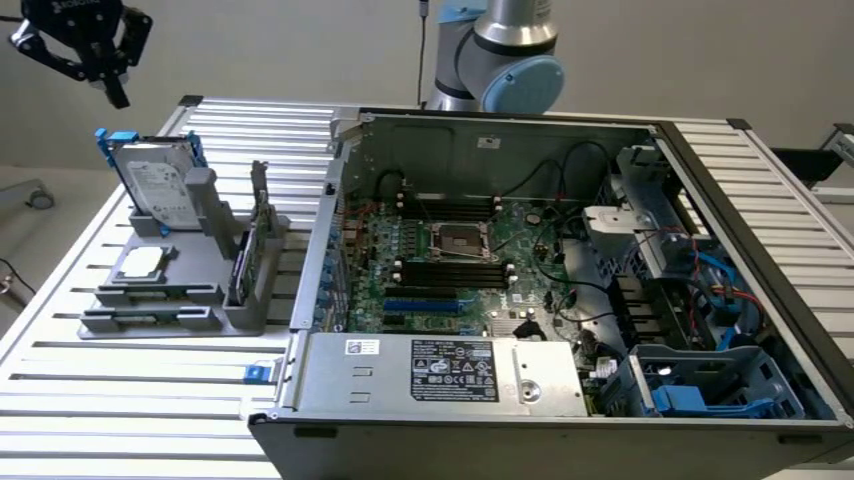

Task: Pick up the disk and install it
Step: 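Pick up the disk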

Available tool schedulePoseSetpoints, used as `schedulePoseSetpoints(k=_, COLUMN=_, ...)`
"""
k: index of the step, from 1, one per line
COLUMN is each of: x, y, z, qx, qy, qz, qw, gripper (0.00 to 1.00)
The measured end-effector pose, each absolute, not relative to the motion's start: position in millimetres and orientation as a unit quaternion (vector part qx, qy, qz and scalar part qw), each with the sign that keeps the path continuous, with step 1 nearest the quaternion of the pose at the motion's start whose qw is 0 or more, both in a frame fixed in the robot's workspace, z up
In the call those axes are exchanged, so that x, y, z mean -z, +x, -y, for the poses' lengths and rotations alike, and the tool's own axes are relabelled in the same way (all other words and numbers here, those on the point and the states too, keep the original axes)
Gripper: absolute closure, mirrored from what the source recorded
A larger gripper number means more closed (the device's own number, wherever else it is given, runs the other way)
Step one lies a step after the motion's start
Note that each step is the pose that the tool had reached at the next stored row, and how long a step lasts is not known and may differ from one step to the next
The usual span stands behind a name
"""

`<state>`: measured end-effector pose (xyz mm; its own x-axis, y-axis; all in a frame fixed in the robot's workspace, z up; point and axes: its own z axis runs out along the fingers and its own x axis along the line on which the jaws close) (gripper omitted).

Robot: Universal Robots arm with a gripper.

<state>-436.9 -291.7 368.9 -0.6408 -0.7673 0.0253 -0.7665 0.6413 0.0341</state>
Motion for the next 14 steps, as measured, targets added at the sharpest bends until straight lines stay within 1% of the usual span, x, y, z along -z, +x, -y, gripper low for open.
schedulePoseSetpoints(k=14, x=-368.9, y=-436.9, z=291.7, qx=0.008, qy=0.535, qz=0.845, qw=0.020, gripper=0.89)
